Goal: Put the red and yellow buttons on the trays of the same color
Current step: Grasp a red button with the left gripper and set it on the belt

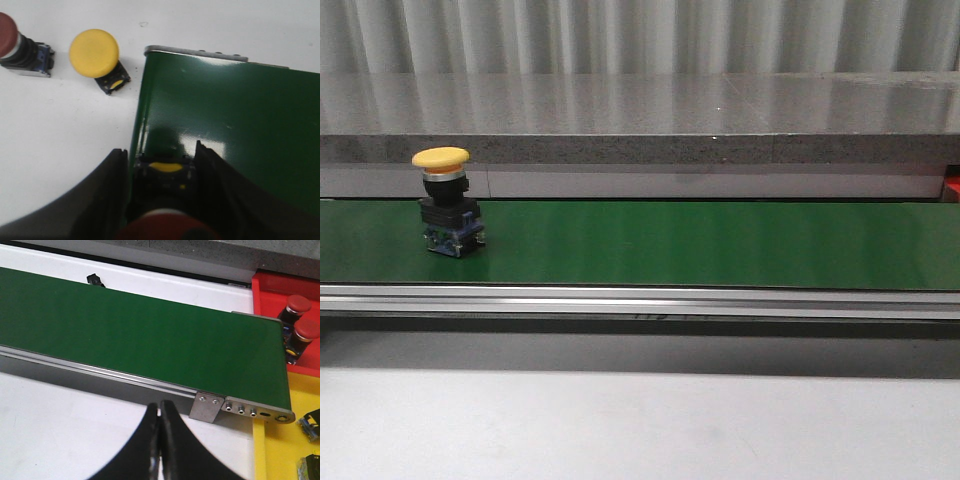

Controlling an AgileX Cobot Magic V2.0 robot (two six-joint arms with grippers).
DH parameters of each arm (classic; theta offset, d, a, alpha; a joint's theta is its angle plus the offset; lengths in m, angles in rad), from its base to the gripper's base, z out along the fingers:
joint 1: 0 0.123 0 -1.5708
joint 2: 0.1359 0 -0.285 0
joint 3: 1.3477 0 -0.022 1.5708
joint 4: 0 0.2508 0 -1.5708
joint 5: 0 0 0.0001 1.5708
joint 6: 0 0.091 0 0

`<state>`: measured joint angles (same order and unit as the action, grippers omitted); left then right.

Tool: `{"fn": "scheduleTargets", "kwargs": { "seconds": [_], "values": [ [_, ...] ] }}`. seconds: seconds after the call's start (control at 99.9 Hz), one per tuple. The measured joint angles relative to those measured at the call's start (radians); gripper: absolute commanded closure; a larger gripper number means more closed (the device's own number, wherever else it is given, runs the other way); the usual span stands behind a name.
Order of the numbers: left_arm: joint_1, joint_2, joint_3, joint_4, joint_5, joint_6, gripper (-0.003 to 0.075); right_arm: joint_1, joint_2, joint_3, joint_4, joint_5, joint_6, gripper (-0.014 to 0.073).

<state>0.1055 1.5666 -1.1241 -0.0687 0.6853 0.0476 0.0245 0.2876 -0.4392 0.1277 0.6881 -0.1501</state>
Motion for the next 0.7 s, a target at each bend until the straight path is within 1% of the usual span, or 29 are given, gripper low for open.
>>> {"fn": "scheduleTargets", "kwargs": {
  "seconds": [0.19,0.26,0.3,0.35,0.4,0.45,0.52,0.59,0.7],
  "values": [
    [-0.018,0.038,0.008,-0.001,-0.015,0.002,0.0611,0.0,0.0,0.0,0.0,0.0,0.0,0.0659],
    [-0.018,0.062,0.009,-0.001,-0.012,0.002,0.0596,0.0,0.0,0.0,0.0,0.0,0.0,0.0659],
    [-0.018,0.072,0.009,-0.001,-0.012,0.002,0.0567,0.0,0.0,0.0,0.0,0.0,0.0,0.0659],
    [-0.018,0.079,0.009,-0.001,-0.01,0.002,0.0512,0.0,0.0,0.0,0.0,0.0,0.0,0.0659],
    [-0.018,0.083,0.009,-0.001,-0.01,0.002,0.0437,0.0,0.0,0.0,0.0,0.0,0.0,0.0659],
    [-0.018,0.084,0.009,-0.001,-0.01,0.002,0.0345,0.0,0.0,0.0,0.0,0.0,0.0,0.0659],
    [-0.018,0.084,0.009,-0.001,-0.01,0.004,0.025,0.0,0.0,0.0,0.0,0.0,0.0,0.0659],
    [-0.018,0.084,0.009,-0.001,-0.016,0.004,0.0207,0.0,0.0,0.0,0.0,0.0,0.0,0.0659],
    [-0.02,0.081,0.009,-0.011,-0.034,0.01,0.0206,0.0,0.0,0.0,0.0,0.0,0.0,0.0659]
  ]
}}
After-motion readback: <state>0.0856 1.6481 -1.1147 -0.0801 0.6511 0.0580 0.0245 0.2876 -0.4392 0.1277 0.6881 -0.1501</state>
